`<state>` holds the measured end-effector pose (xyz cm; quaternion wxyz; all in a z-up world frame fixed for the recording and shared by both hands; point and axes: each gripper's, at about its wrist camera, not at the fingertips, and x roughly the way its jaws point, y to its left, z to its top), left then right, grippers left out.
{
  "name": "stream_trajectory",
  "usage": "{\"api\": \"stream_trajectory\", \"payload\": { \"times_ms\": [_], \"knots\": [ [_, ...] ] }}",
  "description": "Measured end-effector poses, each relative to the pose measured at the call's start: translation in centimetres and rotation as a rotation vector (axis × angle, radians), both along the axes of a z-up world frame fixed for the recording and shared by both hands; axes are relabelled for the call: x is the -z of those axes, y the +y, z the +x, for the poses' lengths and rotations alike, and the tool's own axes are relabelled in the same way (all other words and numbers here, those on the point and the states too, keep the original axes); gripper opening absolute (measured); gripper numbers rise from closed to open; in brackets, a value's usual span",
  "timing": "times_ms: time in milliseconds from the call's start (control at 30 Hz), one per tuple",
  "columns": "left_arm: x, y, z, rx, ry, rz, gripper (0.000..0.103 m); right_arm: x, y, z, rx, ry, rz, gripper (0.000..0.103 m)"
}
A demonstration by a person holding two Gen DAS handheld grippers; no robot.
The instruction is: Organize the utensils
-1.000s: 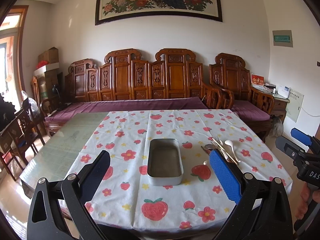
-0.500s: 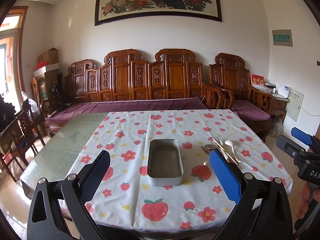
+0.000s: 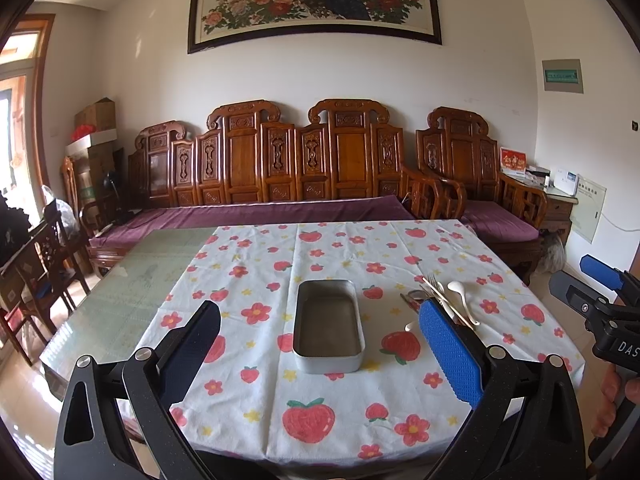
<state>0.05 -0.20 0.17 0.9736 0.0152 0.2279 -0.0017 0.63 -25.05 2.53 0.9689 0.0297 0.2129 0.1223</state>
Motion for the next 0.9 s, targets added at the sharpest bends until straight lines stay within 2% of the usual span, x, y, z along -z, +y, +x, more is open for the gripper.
{"api": "stream_trajectory", "payload": {
  "times_ms": [433,900],
  "knots": [
    [-0.1,-0.9,0.2,0.002,-0.002,0.000,0.097,-2.0,0.5,-0.4,-0.008,-0.005,0.003,0.100],
    [-1.0,-2.2,0.5,0.005,0.025,0.002,0.096,-1.0,0.5,-0.1,-0.005,0.010,0.002,0.100]
  ]
}}
